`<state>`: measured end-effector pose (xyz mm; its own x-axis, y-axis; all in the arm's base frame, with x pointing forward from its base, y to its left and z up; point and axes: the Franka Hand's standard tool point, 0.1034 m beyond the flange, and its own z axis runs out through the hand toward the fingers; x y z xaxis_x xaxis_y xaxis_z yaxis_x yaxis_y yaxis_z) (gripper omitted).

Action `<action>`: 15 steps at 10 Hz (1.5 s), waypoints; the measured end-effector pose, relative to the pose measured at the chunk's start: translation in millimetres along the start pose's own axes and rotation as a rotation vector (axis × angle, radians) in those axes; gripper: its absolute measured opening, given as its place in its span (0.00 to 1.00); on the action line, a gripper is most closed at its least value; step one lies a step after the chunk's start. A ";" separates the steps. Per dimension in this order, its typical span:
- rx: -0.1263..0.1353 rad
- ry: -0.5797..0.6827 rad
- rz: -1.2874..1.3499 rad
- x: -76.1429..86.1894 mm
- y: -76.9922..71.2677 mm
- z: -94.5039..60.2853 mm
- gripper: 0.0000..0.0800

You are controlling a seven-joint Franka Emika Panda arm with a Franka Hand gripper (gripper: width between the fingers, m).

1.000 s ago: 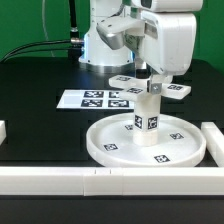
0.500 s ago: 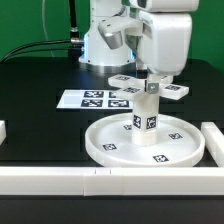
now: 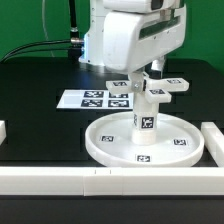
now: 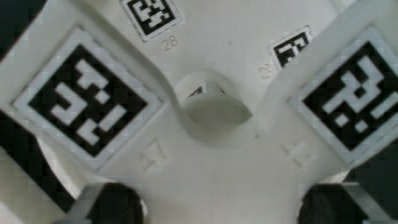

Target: Assemble round table

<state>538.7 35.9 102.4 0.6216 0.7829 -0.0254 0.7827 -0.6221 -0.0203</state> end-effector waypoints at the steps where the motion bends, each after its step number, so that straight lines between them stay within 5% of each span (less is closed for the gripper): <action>1: 0.000 0.000 0.048 0.2 -0.1 -0.1 0.55; 3: 0.006 0.005 0.225 1.1 -0.9 -0.2 0.55; 7: 0.071 0.035 0.745 0.4 -0.8 -0.5 0.55; 11: 0.060 0.058 0.887 6.5 -0.7 -13.2 0.56; 12: 0.058 0.062 0.883 8.0 -1.8 -23.6 0.75; 14: 0.053 0.077 0.875 10.6 -4.4 -47.8 0.80; 15: 0.055 0.074 0.876 10.1 -4.5 -45.4 0.81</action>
Offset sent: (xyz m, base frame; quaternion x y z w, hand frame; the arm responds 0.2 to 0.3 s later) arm 0.0014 -0.0013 -0.0020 0.0282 0.0001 0.2180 0.9755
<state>542.9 46.9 147.6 0.9997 0.0217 0.0109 0.0224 -0.9972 -0.0717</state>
